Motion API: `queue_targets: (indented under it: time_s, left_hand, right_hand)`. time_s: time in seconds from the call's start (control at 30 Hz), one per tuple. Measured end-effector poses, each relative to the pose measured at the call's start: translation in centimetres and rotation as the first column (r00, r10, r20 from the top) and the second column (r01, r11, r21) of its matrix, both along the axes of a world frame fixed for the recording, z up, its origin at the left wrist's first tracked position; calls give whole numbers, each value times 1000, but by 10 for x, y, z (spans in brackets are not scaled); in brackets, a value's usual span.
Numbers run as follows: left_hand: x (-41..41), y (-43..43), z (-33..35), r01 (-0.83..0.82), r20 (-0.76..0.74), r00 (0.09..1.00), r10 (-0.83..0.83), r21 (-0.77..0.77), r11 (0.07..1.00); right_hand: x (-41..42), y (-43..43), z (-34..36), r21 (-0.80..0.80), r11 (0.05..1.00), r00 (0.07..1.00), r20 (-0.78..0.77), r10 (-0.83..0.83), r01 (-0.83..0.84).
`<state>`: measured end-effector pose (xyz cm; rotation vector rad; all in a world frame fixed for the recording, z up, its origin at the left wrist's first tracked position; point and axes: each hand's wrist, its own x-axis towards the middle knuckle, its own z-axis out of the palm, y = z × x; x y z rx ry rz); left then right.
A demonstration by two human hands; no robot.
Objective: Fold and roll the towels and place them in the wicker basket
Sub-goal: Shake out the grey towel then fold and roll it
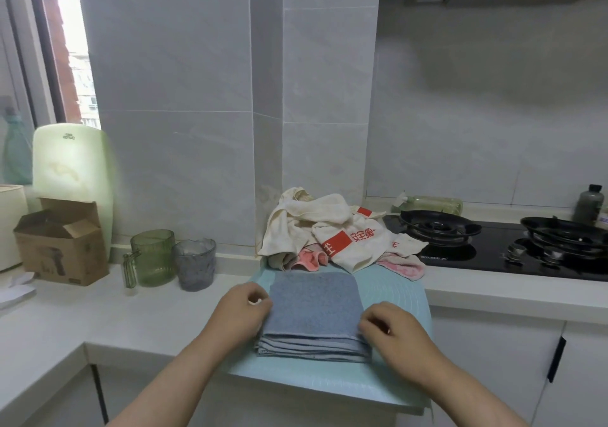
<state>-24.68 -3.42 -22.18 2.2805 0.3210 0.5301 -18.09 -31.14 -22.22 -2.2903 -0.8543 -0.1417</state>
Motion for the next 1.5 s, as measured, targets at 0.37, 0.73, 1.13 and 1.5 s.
queue_targets:
  time_s: [0.37,0.73,1.13,1.5]
  left_hand:
    - [81,-1,4,-228,-270,940,208,-46,973]
    - [81,-2,-7,-183,-92,972,215,272,945]
    - [38,-14,-2,435,-493,834,-248,309,846]
    - [52,-11,2,464,-575,795,-190,377,802]
  right_hand:
    - [47,52,-6,-97,992,986,-137,-100,87]
    - [43,49,-16,-119,993,981,-192,-33,10]
    - [57,45,-16,-324,946,988,-147,-44,-6]
    - [54,47,-10,-408,913,989,-133,-70,9]
